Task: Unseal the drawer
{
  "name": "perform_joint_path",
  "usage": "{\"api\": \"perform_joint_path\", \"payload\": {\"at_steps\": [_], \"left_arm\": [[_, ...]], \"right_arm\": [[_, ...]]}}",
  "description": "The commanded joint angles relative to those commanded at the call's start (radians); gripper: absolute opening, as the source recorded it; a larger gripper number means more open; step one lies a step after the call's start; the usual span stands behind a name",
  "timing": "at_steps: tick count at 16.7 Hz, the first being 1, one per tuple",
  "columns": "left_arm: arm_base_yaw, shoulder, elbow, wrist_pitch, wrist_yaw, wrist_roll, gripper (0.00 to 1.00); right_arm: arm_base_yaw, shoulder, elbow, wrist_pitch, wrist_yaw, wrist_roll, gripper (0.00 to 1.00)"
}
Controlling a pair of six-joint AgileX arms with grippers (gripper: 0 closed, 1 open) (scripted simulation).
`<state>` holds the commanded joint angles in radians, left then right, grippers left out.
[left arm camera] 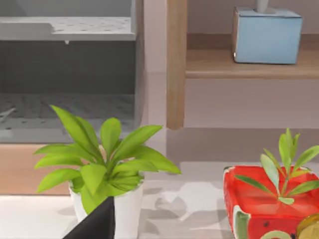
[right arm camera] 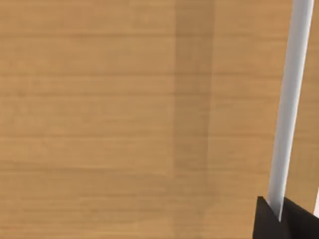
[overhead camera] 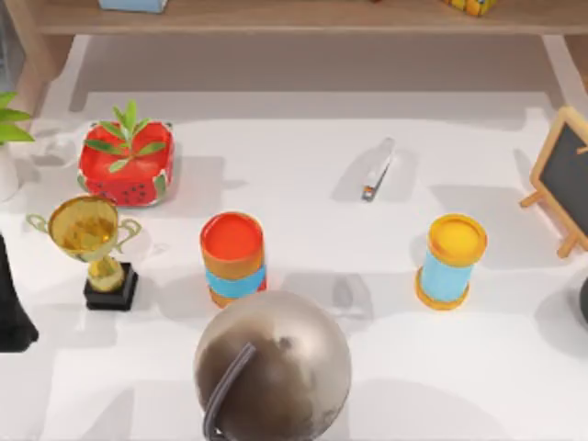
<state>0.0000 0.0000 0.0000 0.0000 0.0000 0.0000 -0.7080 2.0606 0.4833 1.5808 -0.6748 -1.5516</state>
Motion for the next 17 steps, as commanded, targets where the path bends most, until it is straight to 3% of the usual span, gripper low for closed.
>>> {"api": "perform_joint_path", "payload": {"at_steps": [11, 17], "left_arm": [[0.000, 0.000, 0.000, 0.000, 0.000, 0.000, 1.00], [0.000, 0.000, 0.000, 0.000, 0.000, 0.000, 1.00]], "right_arm": [[0.000, 0.000, 0.000, 0.000, 0.000, 0.000, 0.98], [0.000, 0.000, 0.000, 0.000, 0.000, 0.000, 1.00]]}}
